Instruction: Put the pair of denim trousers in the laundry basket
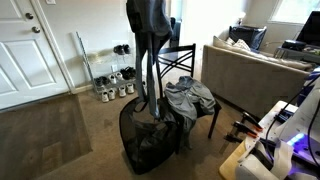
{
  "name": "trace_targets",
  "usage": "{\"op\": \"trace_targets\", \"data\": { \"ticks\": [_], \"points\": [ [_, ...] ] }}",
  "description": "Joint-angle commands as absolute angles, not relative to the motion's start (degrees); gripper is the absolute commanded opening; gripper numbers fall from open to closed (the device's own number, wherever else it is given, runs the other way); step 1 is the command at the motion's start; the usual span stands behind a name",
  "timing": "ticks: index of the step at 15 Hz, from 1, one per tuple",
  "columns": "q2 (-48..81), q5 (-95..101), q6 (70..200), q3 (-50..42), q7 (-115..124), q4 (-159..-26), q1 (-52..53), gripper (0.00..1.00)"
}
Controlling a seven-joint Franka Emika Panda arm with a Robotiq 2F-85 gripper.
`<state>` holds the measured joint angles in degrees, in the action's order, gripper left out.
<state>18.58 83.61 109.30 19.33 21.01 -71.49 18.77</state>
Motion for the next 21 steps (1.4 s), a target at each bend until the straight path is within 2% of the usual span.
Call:
{"op": "trace_targets", "data": {
  "ticks": [1,5,9,21],
  "points": [
    [13.17,81.62,115.69,18.90,23.34,-79.88,14.78,0.03],
    [10.35,83.37,119.08,18.81,24.90,-84.56,13.13,0.03],
    [6.18,86.07,119.36,16.32,26.12,-88.01,16.54,0.03],
    [-2.21,93.70,117.04,18.52,29.65,-97.94,19.52,0.03]
  ]
}}
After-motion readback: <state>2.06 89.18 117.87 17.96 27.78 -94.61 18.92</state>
